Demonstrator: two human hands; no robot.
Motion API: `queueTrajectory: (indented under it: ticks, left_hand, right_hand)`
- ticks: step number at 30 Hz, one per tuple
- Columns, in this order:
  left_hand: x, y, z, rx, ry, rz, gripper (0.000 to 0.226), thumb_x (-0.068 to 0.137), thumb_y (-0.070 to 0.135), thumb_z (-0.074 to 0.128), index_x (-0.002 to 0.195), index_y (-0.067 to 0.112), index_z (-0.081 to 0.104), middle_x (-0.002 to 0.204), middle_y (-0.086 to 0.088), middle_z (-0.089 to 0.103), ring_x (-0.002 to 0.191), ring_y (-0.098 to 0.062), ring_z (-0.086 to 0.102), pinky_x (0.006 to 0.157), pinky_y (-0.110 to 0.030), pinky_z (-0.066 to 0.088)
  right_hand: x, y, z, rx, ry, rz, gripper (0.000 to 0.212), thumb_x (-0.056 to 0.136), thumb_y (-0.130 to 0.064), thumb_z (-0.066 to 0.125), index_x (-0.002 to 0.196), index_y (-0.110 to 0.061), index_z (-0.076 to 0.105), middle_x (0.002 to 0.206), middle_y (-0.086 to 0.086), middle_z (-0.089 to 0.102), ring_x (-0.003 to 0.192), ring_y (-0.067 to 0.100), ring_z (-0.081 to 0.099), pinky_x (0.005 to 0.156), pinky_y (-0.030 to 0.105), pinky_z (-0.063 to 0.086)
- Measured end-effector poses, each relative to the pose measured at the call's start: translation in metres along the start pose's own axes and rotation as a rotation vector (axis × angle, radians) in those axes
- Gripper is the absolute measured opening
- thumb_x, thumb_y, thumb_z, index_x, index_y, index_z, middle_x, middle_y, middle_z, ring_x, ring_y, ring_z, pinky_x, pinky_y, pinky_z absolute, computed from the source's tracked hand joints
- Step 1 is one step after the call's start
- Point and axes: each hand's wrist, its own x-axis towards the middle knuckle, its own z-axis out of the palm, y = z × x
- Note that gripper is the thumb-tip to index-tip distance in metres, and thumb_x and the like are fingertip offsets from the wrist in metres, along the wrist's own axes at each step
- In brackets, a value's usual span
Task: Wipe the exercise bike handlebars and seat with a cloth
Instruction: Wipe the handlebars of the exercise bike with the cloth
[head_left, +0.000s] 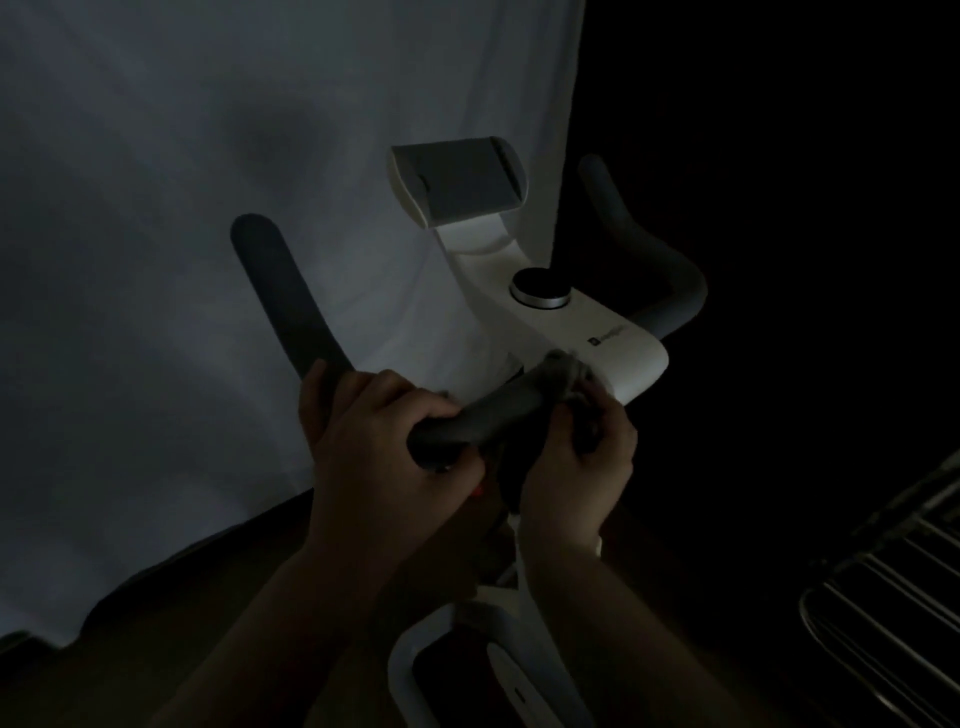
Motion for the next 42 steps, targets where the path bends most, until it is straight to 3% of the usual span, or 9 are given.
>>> queueTrajectory:
  ticks: [9, 19, 24, 27, 30, 33, 36, 40, 42]
  left_hand:
    - [-0.003, -0.001, 0.003, 0.025, 0.015, 0.014, 0.027, 0.068, 0.049, 0.06, 0.085, 0.029, 0.068, 0.08, 0.011, 0.057, 0.094, -0.014, 0.054, 0.112, -0.038, 0.01]
    - [-0.009, -0.005, 0.0, -0.04, 0.102, 0.057, 0.029, 0.072, 0.046, 0.06, 0.091, 0.025, 0.064, 0.087, 0.009, 0.064, 0.097, -0.015, 0.055, 0.114, -0.036, 0.006]
    - [-0.017, -0.007, 0.004, -0.02, 0.12, -0.004, 0.024, 0.074, 0.042, 0.057, 0.087, 0.024, 0.064, 0.095, -0.001, 0.066, 0.103, -0.017, 0.052, 0.116, -0.045, 0.007]
    - [-0.019, -0.01, 0.004, -0.065, 0.129, -0.019, 0.028, 0.074, 0.044, 0.053, 0.096, 0.027, 0.051, 0.095, -0.011, 0.066, 0.1, -0.017, 0.05, 0.108, -0.064, 0.017]
    - [-0.017, -0.007, 0.001, -0.005, 0.137, -0.012, 0.024, 0.075, 0.045, 0.053, 0.091, 0.027, 0.058, 0.091, -0.009, 0.067, 0.099, -0.021, 0.051, 0.11, -0.044, 0.013]
    - [-0.015, -0.004, -0.002, 0.012, 0.118, -0.05, 0.032, 0.075, 0.047, 0.053, 0.085, 0.021, 0.068, 0.09, 0.001, 0.064, 0.1, -0.016, 0.049, 0.11, -0.04, 0.013]
    - [-0.016, -0.005, -0.002, -0.003, 0.099, -0.085, 0.031, 0.073, 0.049, 0.054, 0.085, 0.024, 0.068, 0.091, 0.012, 0.056, 0.1, -0.016, 0.051, 0.109, -0.049, 0.022]
    - [-0.016, -0.004, 0.0, -0.013, 0.097, -0.103, 0.03, 0.074, 0.048, 0.056, 0.085, 0.024, 0.068, 0.091, 0.013, 0.057, 0.096, -0.011, 0.051, 0.1, -0.052, 0.033]
    - [-0.018, -0.004, -0.001, -0.036, 0.124, -0.102, 0.026, 0.075, 0.046, 0.057, 0.087, 0.025, 0.067, 0.093, 0.015, 0.056, 0.099, -0.006, 0.05, 0.102, -0.05, 0.032]
  right_hand:
    - [-0.002, 0.013, 0.006, 0.181, 0.058, 0.116, 0.021, 0.093, -0.011, 0.055, 0.097, -0.032, 0.054, 0.112, 0.001, 0.06, 0.105, 0.011, 0.059, 0.089, 0.028, 0.051]
    - [0.043, -0.021, -0.012, -0.543, -0.385, -0.502, 0.018, 0.086, -0.013, 0.064, 0.104, -0.017, 0.065, 0.103, -0.004, 0.063, 0.092, 0.001, 0.052, 0.086, 0.024, 0.049]
    - [0.058, -0.043, -0.005, -0.778, -0.82, -0.694, 0.011, 0.087, -0.021, 0.063, 0.096, -0.022, 0.069, 0.092, -0.005, 0.066, 0.082, 0.007, 0.059, 0.07, 0.019, 0.042]
    - [0.074, -0.047, -0.006, -0.871, -0.731, -0.623, 0.017, 0.092, -0.032, 0.056, 0.099, -0.022, 0.067, 0.093, -0.004, 0.065, 0.08, 0.007, 0.057, 0.064, 0.018, 0.035]
    - [0.057, -0.044, 0.0, -0.921, -0.829, -0.742, 0.023, 0.093, -0.036, 0.052, 0.102, -0.023, 0.068, 0.096, -0.004, 0.061, 0.08, 0.009, 0.055, 0.062, 0.02, 0.034]
    - [0.067, -0.05, 0.003, -0.816, -0.944, -0.628, 0.022, 0.09, -0.039, 0.056, 0.102, -0.027, 0.07, 0.095, -0.007, 0.067, 0.08, 0.006, 0.058, 0.067, 0.019, 0.042]
    - [0.067, -0.043, 0.001, -0.834, -0.825, -0.684, 0.02, 0.091, -0.034, 0.057, 0.101, -0.023, 0.07, 0.095, -0.002, 0.067, 0.08, 0.01, 0.059, 0.068, 0.022, 0.04]
    - [0.068, -0.041, -0.005, -0.786, -0.996, -0.742, 0.017, 0.091, -0.031, 0.059, 0.103, -0.025, 0.069, 0.097, -0.004, 0.065, 0.085, 0.01, 0.059, 0.072, 0.02, 0.039]
    - [0.082, -0.035, -0.013, -0.813, -0.855, -0.798, 0.016, 0.09, -0.024, 0.06, 0.102, -0.018, 0.069, 0.097, -0.001, 0.065, 0.088, 0.014, 0.059, 0.075, 0.02, 0.036]
